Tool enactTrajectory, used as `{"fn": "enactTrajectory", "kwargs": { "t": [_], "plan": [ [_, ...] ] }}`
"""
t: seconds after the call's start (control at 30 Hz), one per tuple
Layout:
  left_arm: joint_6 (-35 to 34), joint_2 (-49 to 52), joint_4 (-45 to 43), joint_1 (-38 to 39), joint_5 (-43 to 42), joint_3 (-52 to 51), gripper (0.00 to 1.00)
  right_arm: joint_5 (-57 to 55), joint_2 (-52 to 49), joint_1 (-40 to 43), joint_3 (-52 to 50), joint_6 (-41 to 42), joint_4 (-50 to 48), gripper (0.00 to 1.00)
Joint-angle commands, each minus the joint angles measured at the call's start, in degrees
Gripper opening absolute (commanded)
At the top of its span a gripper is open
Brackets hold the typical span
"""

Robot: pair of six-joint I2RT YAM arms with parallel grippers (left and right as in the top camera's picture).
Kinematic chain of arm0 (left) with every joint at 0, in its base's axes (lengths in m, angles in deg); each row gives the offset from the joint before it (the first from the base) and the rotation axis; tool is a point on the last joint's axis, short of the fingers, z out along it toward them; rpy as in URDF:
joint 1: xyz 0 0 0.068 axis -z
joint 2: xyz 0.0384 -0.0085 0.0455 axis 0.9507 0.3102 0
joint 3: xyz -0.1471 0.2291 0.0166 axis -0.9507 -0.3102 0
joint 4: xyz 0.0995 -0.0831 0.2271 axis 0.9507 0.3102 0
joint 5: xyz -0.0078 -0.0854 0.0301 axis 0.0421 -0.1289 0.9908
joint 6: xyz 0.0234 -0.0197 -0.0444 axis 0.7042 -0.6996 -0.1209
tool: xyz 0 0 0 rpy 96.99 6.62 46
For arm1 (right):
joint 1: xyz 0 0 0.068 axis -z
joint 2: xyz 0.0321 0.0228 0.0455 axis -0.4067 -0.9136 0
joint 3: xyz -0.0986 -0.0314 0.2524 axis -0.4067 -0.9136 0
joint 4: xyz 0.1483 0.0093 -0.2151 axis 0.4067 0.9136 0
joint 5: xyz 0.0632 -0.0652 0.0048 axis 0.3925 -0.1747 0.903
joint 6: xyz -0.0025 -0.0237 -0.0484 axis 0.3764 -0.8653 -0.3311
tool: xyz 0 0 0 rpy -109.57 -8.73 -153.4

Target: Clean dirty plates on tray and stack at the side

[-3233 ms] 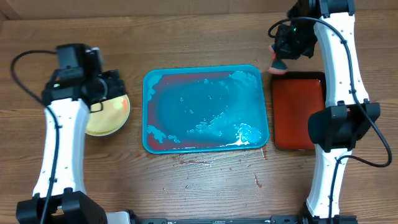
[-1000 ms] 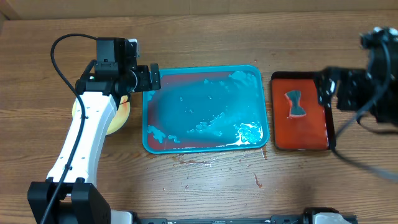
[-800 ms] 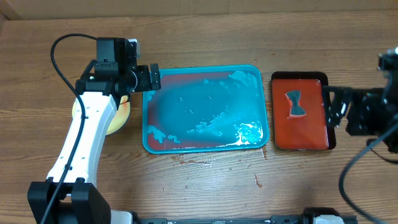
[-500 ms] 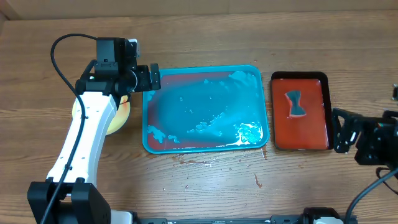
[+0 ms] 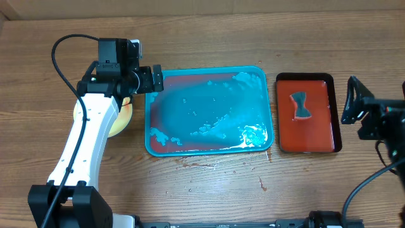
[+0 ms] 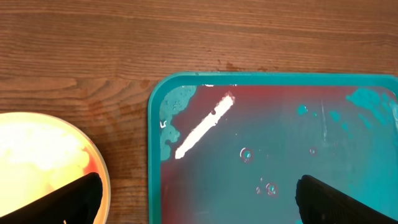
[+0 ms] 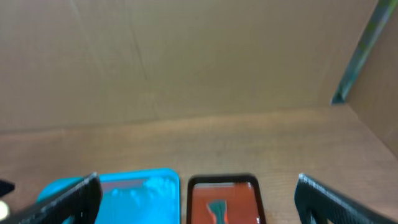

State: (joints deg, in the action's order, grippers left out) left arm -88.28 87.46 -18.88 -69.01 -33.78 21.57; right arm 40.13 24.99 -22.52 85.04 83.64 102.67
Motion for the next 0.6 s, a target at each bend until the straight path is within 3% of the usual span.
{"fn": "enactTrajectory", "kwargs": {
  "t": [0.0, 0.23, 0.57],
  "plan": [
    [0.76, 0.44, 0.02, 0.22, -0.39, 0.63, 1.0, 0.68, 7.45, 0.13, -13.18, -0.17, -9.29, 1.0],
    [0.76, 0.44, 0.02, 0.22, -0.39, 0.63, 1.0, 4.09, 23.37, 0.04, -43.74, -0.15, -36.35, 1.0],
    [0.76, 0.44, 0.02, 0.22, -0.42, 0.63, 1.0, 4.09, 40.24, -1.16, -73.5, -0.09, -59.87, 1.0]
  ]
}}
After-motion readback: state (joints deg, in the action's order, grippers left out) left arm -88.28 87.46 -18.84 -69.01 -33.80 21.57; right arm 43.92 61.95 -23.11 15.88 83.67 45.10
